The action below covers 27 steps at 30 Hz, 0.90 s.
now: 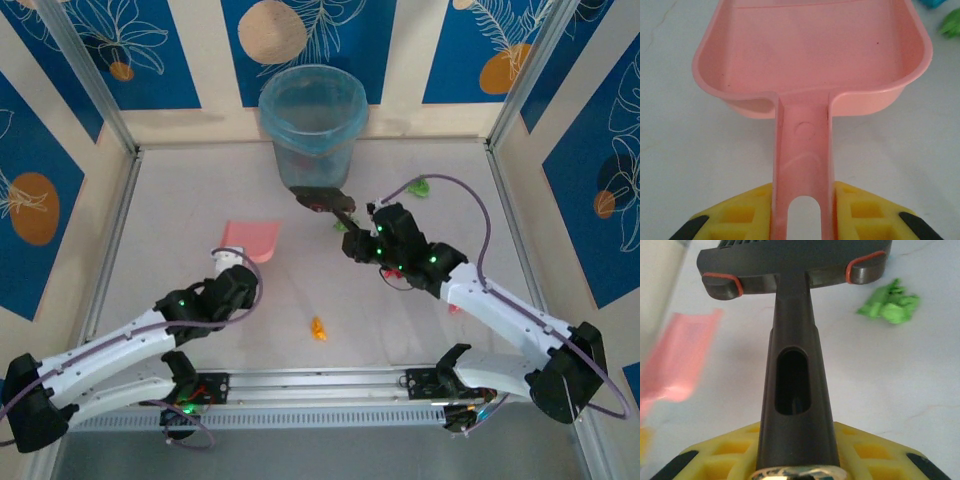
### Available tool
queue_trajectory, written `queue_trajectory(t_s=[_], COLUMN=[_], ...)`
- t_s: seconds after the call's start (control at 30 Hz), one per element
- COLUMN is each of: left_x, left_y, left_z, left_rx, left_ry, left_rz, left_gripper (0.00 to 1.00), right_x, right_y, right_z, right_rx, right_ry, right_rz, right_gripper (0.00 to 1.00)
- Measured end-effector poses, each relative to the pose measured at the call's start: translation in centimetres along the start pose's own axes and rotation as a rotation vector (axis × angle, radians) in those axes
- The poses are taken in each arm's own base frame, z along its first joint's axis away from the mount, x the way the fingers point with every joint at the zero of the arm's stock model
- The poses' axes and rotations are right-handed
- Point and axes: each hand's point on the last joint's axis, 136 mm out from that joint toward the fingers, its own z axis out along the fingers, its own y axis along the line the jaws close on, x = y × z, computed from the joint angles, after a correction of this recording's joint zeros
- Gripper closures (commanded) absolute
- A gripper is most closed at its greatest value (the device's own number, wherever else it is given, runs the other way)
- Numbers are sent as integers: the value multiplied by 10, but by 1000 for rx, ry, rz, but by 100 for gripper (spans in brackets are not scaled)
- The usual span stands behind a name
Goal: Sweep away the paper scraps from the table
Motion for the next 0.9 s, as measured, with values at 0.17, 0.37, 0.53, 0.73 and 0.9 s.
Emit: queue_trajectory(t_s=[0.17,0.37,0.53,0.73,0.9], left_x=[33,42,44,38,35], left_y=[16,18,16,18,19], left_z=[22,36,39,30,29], left_rx=[-46,-43,-24,7,8], left_ry=[115,153,147,91,75], left_rz=[33,14,1,-32,-48], left_gripper=[97,98,98,97,95], right_x=[16,61,87,111,131], right_y=[29,43,53,50,42], right_z=[-38,-93,-131,-147,-147], right_rx=[-113,-202,-269,-247,-209], right_ry=[170,405,536,669,748], right_rz=[70,196,256,333,387], right_gripper=[100,100,100,100,100])
